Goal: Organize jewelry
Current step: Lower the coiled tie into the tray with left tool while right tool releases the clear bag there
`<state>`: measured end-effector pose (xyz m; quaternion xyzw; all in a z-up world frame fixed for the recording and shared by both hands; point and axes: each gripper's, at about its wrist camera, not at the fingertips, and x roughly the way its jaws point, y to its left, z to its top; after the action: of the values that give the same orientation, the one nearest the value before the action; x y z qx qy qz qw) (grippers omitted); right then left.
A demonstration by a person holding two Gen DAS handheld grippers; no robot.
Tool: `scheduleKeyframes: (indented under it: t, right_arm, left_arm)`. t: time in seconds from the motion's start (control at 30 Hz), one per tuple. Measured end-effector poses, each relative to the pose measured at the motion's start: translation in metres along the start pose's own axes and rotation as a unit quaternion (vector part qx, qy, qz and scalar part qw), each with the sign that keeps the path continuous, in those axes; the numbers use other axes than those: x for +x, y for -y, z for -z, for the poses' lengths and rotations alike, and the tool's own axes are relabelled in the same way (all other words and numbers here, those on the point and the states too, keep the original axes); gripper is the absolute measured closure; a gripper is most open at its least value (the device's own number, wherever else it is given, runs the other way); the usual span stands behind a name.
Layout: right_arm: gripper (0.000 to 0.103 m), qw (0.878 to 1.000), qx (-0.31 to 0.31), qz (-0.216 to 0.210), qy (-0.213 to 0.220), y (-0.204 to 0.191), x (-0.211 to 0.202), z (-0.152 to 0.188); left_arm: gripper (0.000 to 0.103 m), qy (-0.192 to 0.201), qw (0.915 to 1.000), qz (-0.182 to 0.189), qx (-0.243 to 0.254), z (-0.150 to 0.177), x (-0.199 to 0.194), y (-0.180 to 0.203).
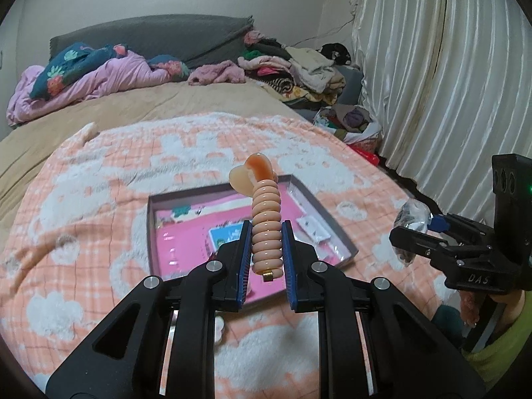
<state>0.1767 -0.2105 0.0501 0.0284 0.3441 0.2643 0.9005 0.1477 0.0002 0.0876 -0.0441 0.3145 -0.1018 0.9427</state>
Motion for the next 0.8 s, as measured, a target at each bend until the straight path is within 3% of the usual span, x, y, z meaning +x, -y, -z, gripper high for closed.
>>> scheduleKeyframes:
  t: [0.27,0.8]
  right_arm:
    - [0.033,1.0,0.0,0.006,0.011,0.006,0.0,-0.011]
    - [0.033,1.0,0.006,0.019,0.0,0.027,0.032,-0.023]
  left_arm:
    - [0.093,-0.004,1.0,0.003,0.0,-0.013,0.016,0.003]
    - [0.093,-0.042,0.999,0.013,-0.014,-0.005,0.063,-0.007]
